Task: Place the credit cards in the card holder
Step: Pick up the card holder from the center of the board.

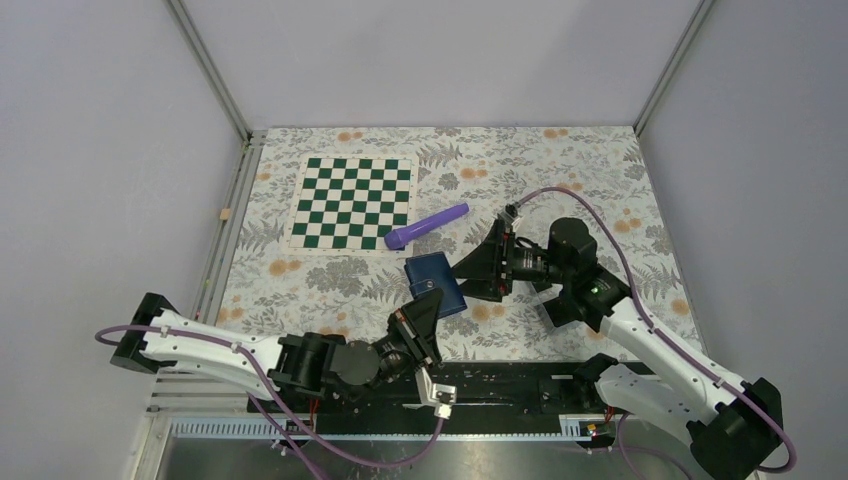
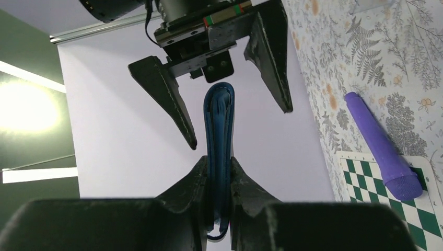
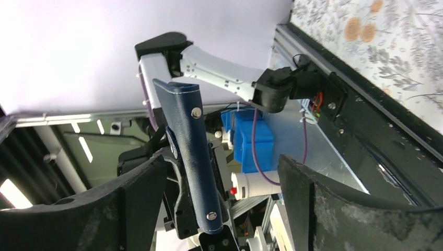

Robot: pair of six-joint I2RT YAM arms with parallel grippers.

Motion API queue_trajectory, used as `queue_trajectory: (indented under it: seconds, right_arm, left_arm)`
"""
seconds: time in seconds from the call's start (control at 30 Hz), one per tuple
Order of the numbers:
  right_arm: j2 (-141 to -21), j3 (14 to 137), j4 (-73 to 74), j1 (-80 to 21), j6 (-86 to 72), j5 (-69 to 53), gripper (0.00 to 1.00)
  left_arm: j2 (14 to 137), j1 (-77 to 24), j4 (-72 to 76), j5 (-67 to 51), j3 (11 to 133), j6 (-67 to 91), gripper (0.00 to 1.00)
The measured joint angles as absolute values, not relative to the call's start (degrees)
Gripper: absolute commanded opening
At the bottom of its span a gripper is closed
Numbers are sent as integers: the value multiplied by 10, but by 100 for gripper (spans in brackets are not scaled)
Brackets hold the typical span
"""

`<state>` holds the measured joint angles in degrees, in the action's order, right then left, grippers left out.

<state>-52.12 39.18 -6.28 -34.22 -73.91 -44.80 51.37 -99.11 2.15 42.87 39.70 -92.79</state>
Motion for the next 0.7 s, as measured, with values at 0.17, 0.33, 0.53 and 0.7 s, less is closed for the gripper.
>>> queue_trajectory:
  seconds: [0.17, 0.33, 0.53, 0.7]
  right_arm:
    - [-537, 374, -170, -360, -780, -475, 70]
    - [-562, 361, -284, -371, -829, -483, 55]
    - [-576, 361, -320, -372, -844, -496, 6]
    - [-575, 365, -302, -372, -826, -502, 0]
  left_arm:
    - [516, -1002, 48, 446, 397, -937, 0]
    - [524, -1013, 59, 460, 397, -941, 0]
    - [525, -1023, 68, 470, 397, -943, 0]
    - [525, -1028, 75, 476, 397, -938, 93]
